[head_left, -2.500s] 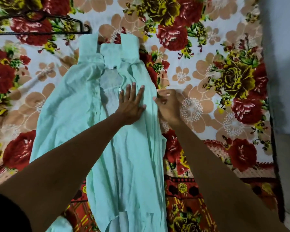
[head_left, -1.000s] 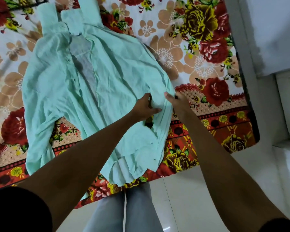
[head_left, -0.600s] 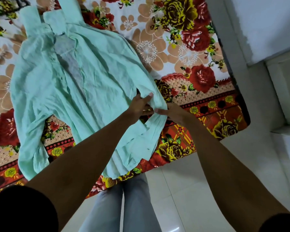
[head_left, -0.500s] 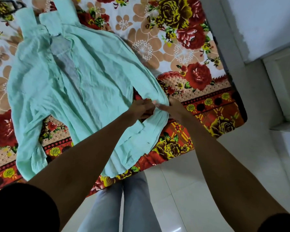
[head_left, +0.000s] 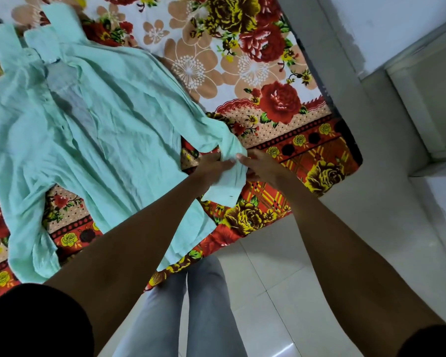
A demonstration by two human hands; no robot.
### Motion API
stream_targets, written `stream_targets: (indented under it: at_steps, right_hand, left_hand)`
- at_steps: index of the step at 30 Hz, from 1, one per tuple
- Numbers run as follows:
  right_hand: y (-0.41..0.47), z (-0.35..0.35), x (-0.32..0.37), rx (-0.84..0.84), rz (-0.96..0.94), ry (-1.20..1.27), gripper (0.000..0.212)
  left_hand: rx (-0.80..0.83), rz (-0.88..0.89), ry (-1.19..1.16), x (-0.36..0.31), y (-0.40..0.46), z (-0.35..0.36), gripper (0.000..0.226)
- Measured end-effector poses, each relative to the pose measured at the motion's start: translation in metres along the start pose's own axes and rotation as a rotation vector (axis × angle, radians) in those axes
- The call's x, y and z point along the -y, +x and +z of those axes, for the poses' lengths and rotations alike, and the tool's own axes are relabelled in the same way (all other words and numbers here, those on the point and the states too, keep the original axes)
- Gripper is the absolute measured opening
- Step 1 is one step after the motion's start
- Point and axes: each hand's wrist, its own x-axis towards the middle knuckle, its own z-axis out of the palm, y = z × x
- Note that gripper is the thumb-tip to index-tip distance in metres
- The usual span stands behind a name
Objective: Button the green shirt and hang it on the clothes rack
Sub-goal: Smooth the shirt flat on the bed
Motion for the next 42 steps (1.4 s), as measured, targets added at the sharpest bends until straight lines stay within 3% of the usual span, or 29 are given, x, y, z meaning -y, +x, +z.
stream_targets:
  at_steps: [2, 4, 7, 11, 14, 18, 21, 24, 26, 29, 32, 34, 37, 40, 42]
  right_hand:
    - [-0.002, -0.006, -0.011, 0.048, 0.045, -0.111, 0.034]
    - [-0.002, -0.011, -0.017, 0.044, 0.009, -0.104, 0.03]
    - [0.0, -0.015, -0.018, -0.118, -0.069, -0.029, 0.02]
    - [0.011, -0.02, -0.044, -0.251, -0.064, -0.537, 0.039]
    - [0.014, -0.012, -0.053, -0.466, -0.06, -0.643, 0.044]
    - [0.011, 0.031, -0.033, -0.653, -0.446, -0.896, 0.037]
    - [0.016, 0.086, -0.008, -0.482, -0.666, -0.89, 0.03]
    - [0.026, 0.14, 0.014, -0.197, -0.67, -0.874, 0.028]
    - [0.036, 0.169, 0.019, -0.106, -0.659, -0.906, 0.034]
    - [0.05, 0.196, 0.023, -0.14, -0.579, -0.869, 0.045]
    - [0.062, 0.201, 0.023, -0.209, -0.345, -0.826, 0.054]
    - [0.067, 0.2, 0.021, -0.141, -0.329, -0.852, 0.044]
    - [0.057, 0.2, 0.026, 0.033, -0.349, -0.678, 0.015]
    - [0.054, 0.2, 0.03, 0.146, -0.296, -0.582, 0.033]
    - [0.058, 0.2, 0.028, 0.151, -0.265, -0.562, 0.034]
  left_hand:
    - [-0.088, -0.008, -0.135, -0.001, 0.002, 0.011, 0.03]
    - [-0.069, -0.018, -0.297, 0.0, 0.005, 0.019, 0.029]
    - [-0.077, -0.053, -0.373, 0.007, 0.006, 0.026, 0.026]
    - [-0.111, -0.136, -0.11, 0.02, 0.005, 0.027, 0.034]
    - [-0.216, -0.164, 0.051, 0.027, 0.003, 0.015, 0.037]
    - [-0.451, 0.043, 0.121, 0.018, -0.01, -0.01, 0.018]
    - [-0.6, 0.191, 0.146, 0.021, -0.017, -0.044, 0.015]
    - [-0.753, 0.208, 0.154, 0.028, -0.02, -0.083, 0.026]
    - [-0.827, 0.208, 0.212, 0.032, -0.025, -0.106, 0.042]
    - [-0.879, 0.142, 0.37, 0.042, -0.031, -0.134, 0.064]
    - [-0.93, -0.018, 0.462, 0.052, -0.034, -0.152, 0.085]
    - [-0.909, -0.034, 0.462, 0.059, -0.035, -0.165, 0.084]
    - [-0.814, 0.005, 0.332, 0.067, -0.037, -0.176, 0.071]
    - [-0.777, 0.027, 0.195, 0.067, -0.041, -0.18, 0.055]
    - [-0.846, 0.118, 0.3, 0.061, -0.04, -0.187, 0.051]
